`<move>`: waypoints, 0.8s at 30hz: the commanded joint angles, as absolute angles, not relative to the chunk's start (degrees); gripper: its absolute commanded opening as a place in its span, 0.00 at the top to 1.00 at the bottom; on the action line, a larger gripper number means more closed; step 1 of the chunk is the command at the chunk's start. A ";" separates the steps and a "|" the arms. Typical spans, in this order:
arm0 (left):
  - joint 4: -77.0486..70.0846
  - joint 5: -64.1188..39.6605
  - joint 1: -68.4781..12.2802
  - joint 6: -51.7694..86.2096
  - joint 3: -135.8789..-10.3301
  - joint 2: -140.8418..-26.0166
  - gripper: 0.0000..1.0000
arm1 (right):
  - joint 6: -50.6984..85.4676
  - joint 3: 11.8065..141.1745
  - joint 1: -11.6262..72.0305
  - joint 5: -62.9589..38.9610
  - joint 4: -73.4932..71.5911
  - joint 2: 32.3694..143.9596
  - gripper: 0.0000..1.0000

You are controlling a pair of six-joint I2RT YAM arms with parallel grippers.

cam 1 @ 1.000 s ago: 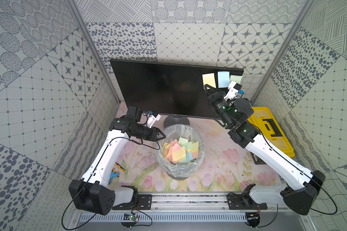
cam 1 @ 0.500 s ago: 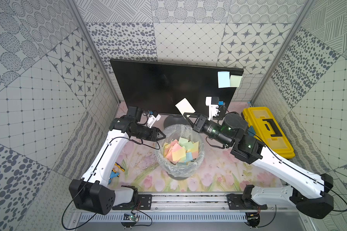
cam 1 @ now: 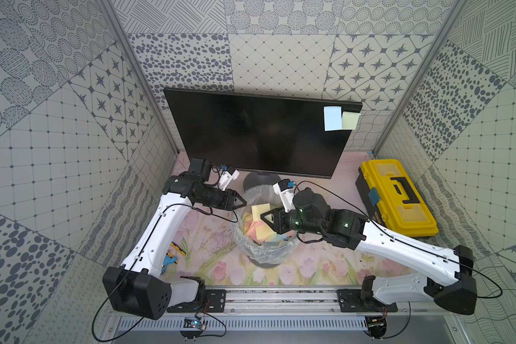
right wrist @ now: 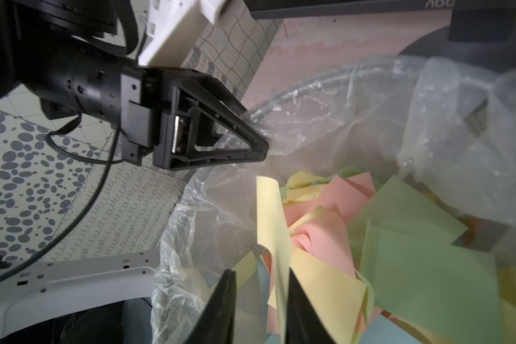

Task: Remove the sticky note from the monitor
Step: Place the sticky note in the trash bin.

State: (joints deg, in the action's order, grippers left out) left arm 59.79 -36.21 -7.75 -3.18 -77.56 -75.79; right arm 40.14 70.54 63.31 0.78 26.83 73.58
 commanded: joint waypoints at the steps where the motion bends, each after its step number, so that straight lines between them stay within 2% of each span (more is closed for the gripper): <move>1: 61.02 -36.39 -7.66 -3.93 -78.23 -75.95 0.58 | 38.07 72.28 63.51 3.30 27.01 72.04 0.58; 4: 61.08 -36.39 -7.65 -3.96 -78.19 -75.69 0.58 | 37.12 72.59 63.38 5.36 28.00 70.94 0.50; 13: 60.96 -36.43 -7.66 -3.95 -78.11 -75.48 0.58 | 34.59 75.41 63.03 7.93 30.13 69.57 0.41; 20: 61.00 -36.48 -7.65 -3.92 -78.08 -75.57 0.58 | 33.26 76.89 61.71 13.91 30.15 64.88 0.39; 24: 61.02 -36.47 -7.65 -3.95 -78.20 -75.53 0.58 | 39.55 74.72 55.03 14.87 29.83 59.23 0.42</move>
